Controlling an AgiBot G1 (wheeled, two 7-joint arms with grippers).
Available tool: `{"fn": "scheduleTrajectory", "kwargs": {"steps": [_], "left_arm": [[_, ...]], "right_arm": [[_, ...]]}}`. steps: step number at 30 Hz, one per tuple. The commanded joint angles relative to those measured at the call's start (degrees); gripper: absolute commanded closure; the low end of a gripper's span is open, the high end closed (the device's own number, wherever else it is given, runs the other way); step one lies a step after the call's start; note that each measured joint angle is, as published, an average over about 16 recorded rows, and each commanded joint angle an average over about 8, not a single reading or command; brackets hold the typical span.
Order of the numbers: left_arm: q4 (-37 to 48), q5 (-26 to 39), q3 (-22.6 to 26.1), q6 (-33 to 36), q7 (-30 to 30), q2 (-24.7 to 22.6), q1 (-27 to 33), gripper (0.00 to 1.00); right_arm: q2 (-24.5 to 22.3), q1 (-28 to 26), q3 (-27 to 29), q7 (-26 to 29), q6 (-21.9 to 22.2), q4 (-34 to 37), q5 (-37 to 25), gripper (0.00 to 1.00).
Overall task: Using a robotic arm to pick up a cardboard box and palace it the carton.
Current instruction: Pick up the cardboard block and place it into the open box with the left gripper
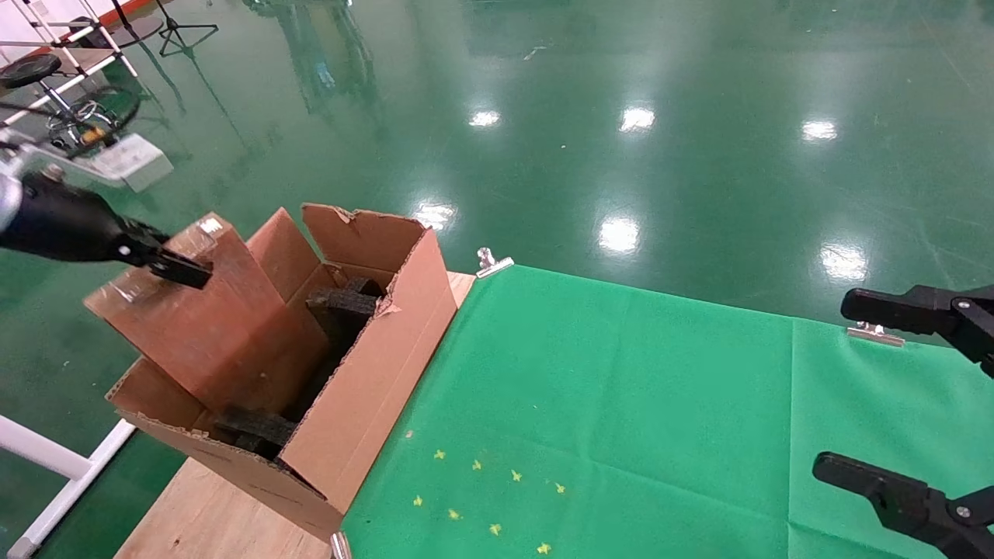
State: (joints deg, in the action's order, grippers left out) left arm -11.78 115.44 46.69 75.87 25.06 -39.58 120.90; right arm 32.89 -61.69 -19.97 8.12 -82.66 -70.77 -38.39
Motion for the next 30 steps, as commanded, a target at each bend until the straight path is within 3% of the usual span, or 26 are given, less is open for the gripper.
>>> {"fn": "scheduleTrajectory", "kwargs": {"steps": [1, 11, 30], "left_arm": [[3.21, 0.23, 0.13, -2.13, 0.66, -1.11, -1.13, 1.00], [9.30, -1.27, -1.08, -12.69, 4.75, -5.23, -4.80, 1.00], [12.23, 0.33, 0.02, -20.59, 7.01, -7.87, -10.10, 1.00]], "right_arm": [[0.00, 0.00, 0.00, 0.00, 0.00, 0.00, 0.00, 0.00], [0.00, 0.00, 0.00, 0.00, 0.00, 0.00, 0.00, 0.00], [0.00, 0.00, 0.00, 0.00, 0.00, 0.00, 0.00, 0.00]]}}
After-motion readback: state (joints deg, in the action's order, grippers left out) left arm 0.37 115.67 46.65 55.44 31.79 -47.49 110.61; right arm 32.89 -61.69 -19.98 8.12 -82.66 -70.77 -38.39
